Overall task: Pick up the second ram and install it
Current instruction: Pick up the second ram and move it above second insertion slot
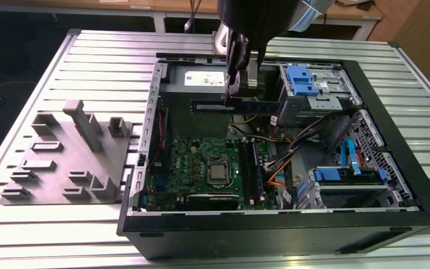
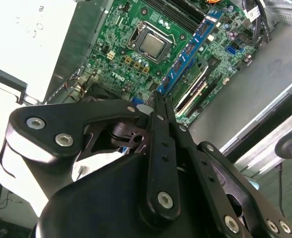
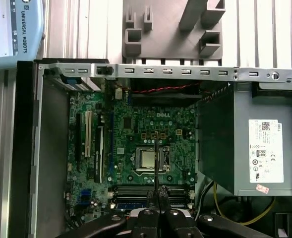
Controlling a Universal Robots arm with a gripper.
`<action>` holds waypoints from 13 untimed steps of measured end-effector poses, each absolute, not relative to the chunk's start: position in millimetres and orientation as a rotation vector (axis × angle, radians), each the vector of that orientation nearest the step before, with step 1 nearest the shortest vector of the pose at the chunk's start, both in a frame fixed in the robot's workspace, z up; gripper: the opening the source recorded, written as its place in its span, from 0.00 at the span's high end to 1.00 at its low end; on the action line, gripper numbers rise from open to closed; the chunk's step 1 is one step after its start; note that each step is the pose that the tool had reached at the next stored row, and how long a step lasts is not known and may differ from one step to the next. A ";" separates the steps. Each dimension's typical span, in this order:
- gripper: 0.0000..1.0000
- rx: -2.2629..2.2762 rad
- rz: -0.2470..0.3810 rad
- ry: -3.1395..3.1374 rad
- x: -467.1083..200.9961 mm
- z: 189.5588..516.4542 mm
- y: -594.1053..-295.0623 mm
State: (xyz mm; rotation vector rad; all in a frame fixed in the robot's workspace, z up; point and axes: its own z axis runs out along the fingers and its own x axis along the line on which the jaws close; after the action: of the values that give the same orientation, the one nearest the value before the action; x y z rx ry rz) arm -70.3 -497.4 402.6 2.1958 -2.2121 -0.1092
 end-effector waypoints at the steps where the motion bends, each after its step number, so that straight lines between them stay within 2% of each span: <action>1: 0.92 2.196 -0.109 -2.212 -70.3 400.6 -497.4; 13: 0.92 2.204 -0.106 -2.207 -70.3 378.6 -497.5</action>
State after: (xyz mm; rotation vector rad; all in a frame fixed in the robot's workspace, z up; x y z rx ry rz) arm -70.3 -497.5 378.6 2.2041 -2.2069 -0.1057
